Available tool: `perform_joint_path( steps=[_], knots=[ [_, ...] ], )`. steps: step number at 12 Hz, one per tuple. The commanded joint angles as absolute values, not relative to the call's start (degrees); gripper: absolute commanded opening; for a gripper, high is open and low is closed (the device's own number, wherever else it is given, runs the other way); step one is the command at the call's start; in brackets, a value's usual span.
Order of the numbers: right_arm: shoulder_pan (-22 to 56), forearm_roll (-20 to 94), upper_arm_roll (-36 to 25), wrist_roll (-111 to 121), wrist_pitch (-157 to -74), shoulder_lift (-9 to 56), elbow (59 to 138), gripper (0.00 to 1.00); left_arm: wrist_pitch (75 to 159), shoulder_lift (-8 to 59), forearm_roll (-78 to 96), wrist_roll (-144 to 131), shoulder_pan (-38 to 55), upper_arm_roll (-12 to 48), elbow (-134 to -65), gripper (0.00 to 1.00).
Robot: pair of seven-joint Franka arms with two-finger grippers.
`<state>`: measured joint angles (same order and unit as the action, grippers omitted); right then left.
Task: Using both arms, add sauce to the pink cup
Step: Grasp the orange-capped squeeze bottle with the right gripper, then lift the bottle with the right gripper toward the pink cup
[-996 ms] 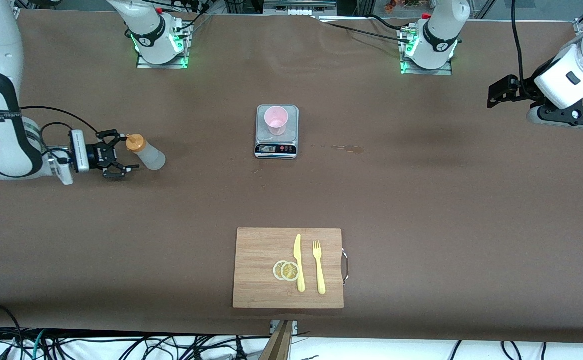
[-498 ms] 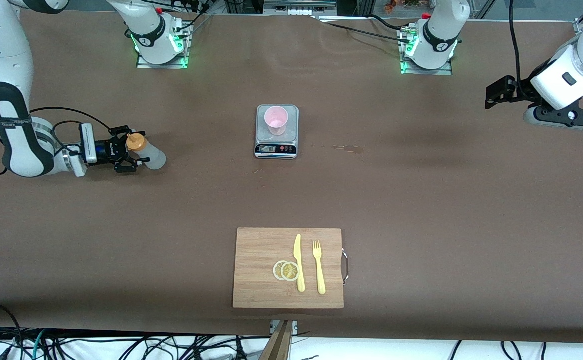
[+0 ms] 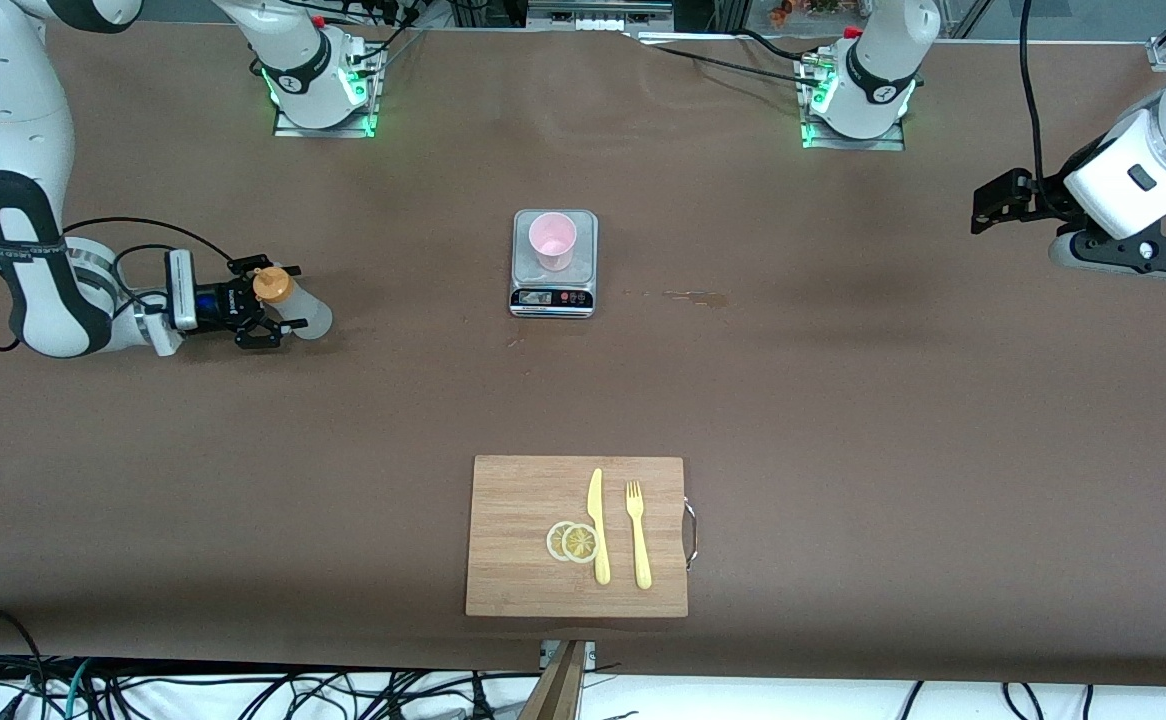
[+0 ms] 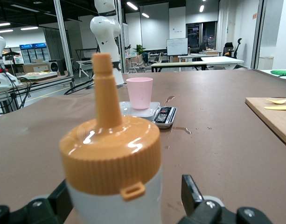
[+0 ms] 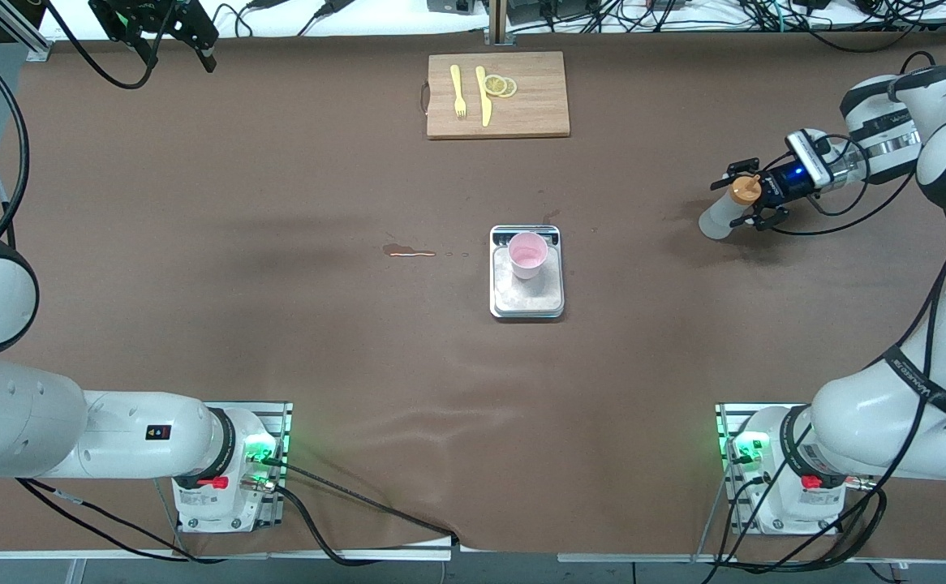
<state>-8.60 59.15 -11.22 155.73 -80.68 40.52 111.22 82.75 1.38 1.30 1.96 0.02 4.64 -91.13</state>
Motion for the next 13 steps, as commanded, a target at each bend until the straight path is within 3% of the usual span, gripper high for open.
perform_joint_path(
  steps=[1,3,5,9,13],
  knots=[
    [-8.0,61.6,-11.2,158.7,-80.2,41.1,112.0,0.78,82.0,2.1,0.6,3.8,-0.1,4.7,-89.5,1.00],
    [-7.7,62.2,-10.7,158.8,-80.4,41.1,111.9,0.35,82.0,2.1,0.6,3.8,-0.1,4.7,-89.6,1.00],
    [-7.0,63.3,-10.7,157.9,-80.9,40.7,111.5,0.02,82.0,2.1,0.6,3.8,-0.3,4.7,-89.6,1.00],
    [-2.6,61.9,-11.2,147.7,-87.3,32.2,111.3,0.00,82.0,2.2,0.7,3.9,-0.6,4.7,-89.6,1.00],
    [8.3,49.8,-12.5,124.0,-98.9,19.2,111.4,0.00,82.1,2.2,0.8,3.8,-0.3,4.7,-89.6,1.00]
  ],
)
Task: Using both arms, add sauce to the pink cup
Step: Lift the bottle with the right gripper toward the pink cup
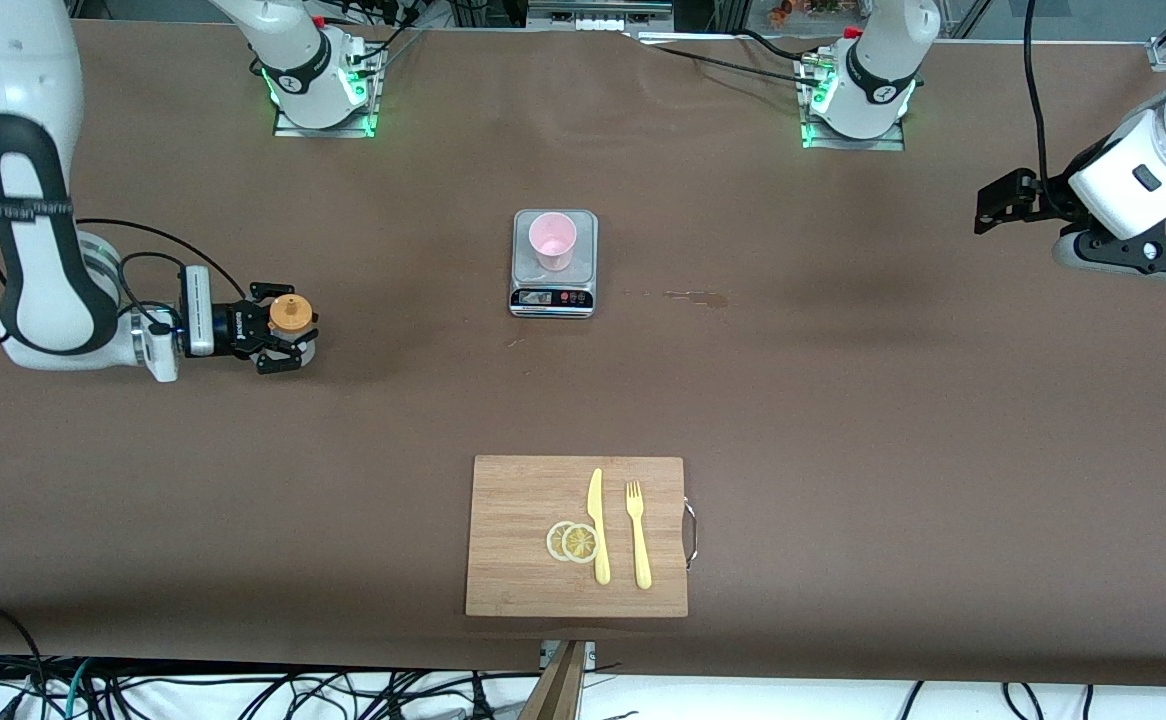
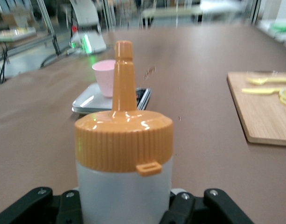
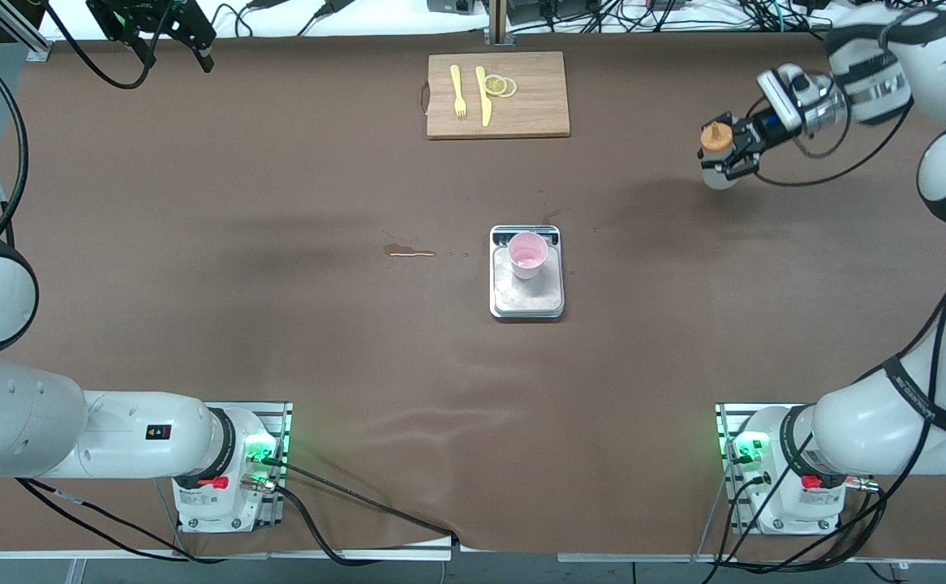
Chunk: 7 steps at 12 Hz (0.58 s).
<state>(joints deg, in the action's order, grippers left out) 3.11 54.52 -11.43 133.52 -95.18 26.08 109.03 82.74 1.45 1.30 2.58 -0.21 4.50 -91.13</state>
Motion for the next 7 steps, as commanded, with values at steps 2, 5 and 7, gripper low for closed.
perform_joint_path(
  steps=[2,5,7],
  knots=[
    [13.5,44.6,-12.6,111.9,-101.3,17.0,111.2,0.00,82.0,2.2,0.8,3.8,-0.4,4.7,-89.6,1.00],
    [21.1,37.4,-12.8,97.9,-104.9,14.9,111.2,0.00,82.0,2.2,0.8,3.9,-0.5,4.7,-89.6,1.00],
    [26.4,29.8,-12.7,86.5,-105.7,13.1,111.1,0.00,82.0,2.2,0.7,3.9,-0.5,4.7,-89.6,1.00]
  ],
)
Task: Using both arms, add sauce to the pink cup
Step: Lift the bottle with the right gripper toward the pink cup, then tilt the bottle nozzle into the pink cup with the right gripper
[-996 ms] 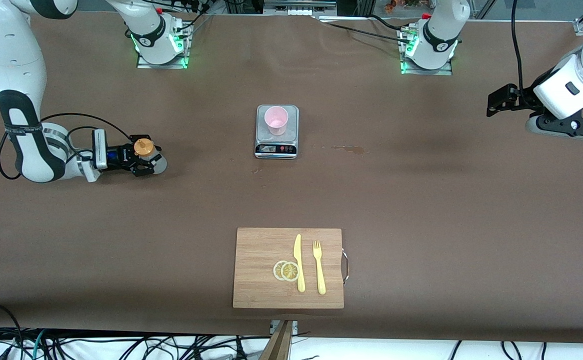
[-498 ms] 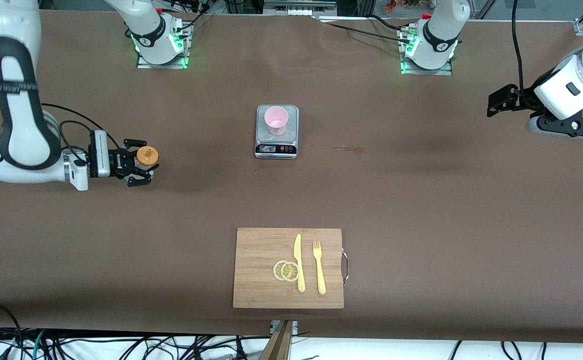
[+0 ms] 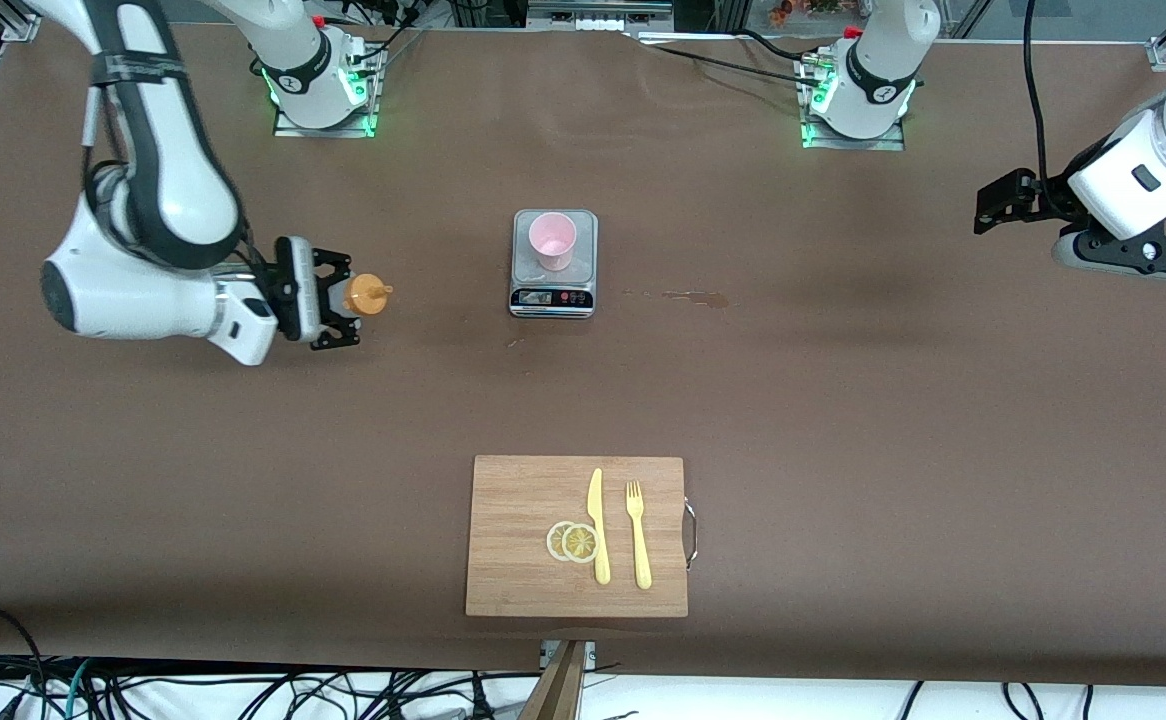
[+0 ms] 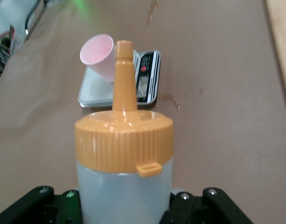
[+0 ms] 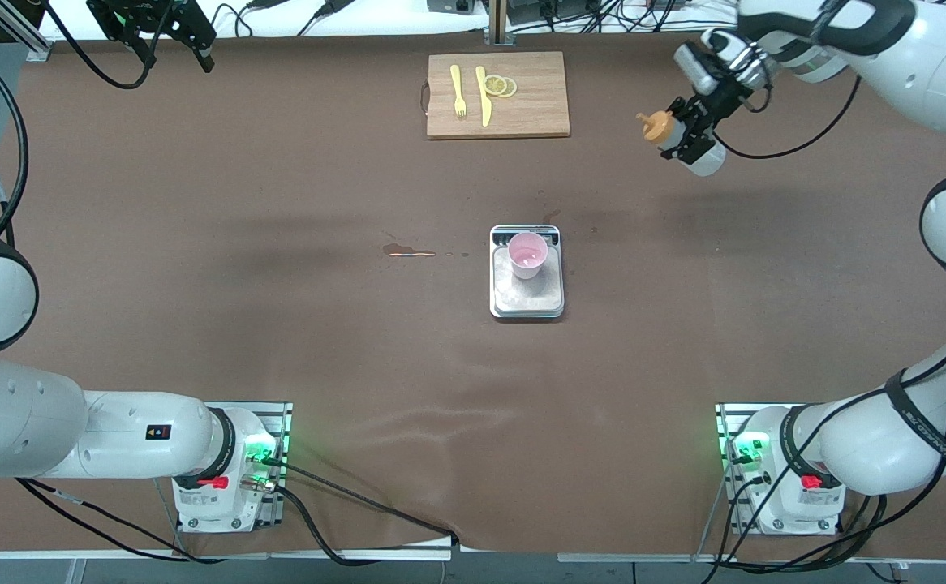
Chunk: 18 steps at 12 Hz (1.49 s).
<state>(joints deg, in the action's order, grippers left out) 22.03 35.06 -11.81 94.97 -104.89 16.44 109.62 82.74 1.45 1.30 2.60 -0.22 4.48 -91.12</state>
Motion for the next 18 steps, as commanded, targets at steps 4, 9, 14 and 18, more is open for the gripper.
perform_joint_path(
  steps=[4,9,14,18],
  knots=[
    [36.3,18.4,-12.5,67.8,-106.9,11.8,111.2,0.00,82.0,2.2,0.7,3.8,-0.5,4.7,-89.6,1.00],
    [43.7,5.6,-5.6,41.0,-106.2,11.8,111.2,0.00,81.9,2.2,0.8,3.8,-0.6,4.7,-89.6,1.00],
    [44.8,0.0,-1.1,32.4,-103.7,12.3,111.2,0.00,81.9,2.2,0.7,3.7,-0.7,4.7,-89.6,1.00],
    [46.3,-2.5,0.2,29.7,-101.1,12.7,111.1,0.00,81.9,2.2,0.8,3.7,-0.7,4.7,-89.6,1.00]
  ],
)
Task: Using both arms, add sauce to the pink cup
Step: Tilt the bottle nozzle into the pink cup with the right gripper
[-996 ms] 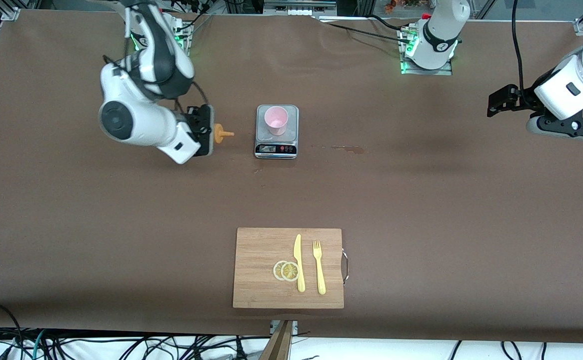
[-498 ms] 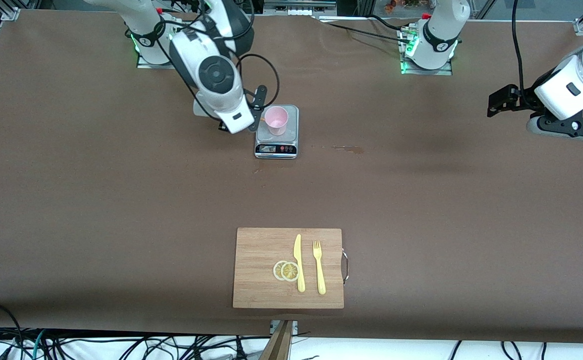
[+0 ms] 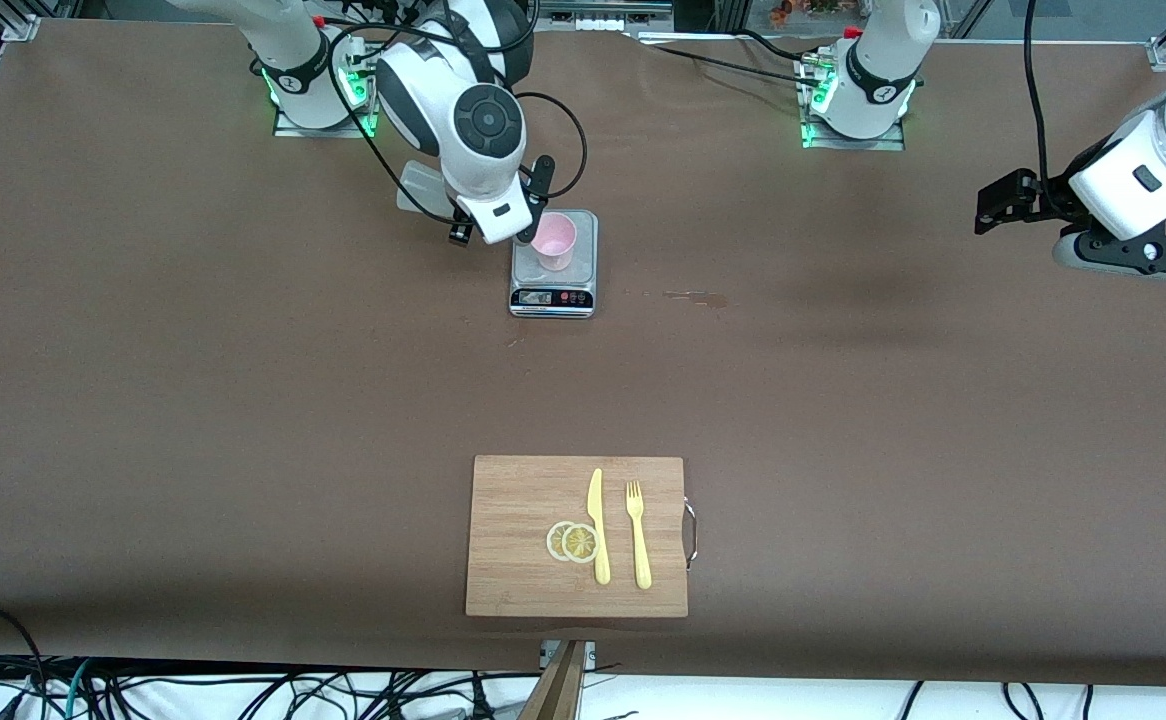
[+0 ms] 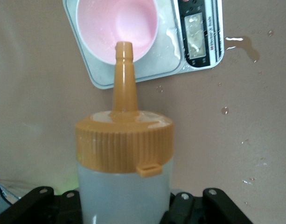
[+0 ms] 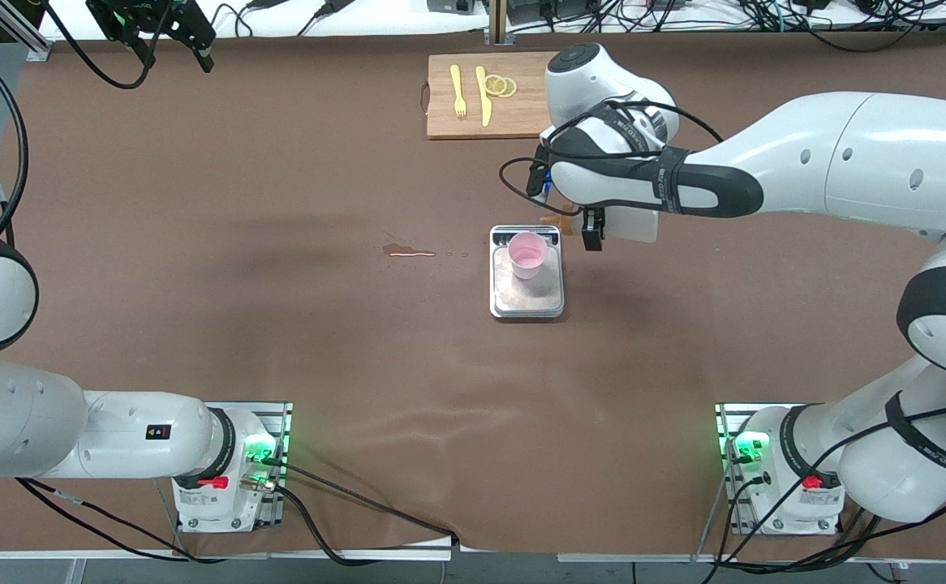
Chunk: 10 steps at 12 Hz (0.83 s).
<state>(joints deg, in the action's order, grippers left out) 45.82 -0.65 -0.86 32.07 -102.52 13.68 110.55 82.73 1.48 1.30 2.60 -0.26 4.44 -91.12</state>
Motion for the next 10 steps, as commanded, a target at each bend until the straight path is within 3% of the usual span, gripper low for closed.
perform_joint_path(
  steps=[1,10],
  knots=[
    [46.7,-3.9,1.1,27.4,-100.3,13.4,110.8,0.00,81.9,2.2,0.7,3.5,-0.7,4.7,-89.6,1.00],
    [46.3,-5.4,0.8,30.0,-95.1,14.9,104.7,0.00,81.9,2.2,0.7,3.6,-0.7,4.7,-89.6,1.00]
  ],
)
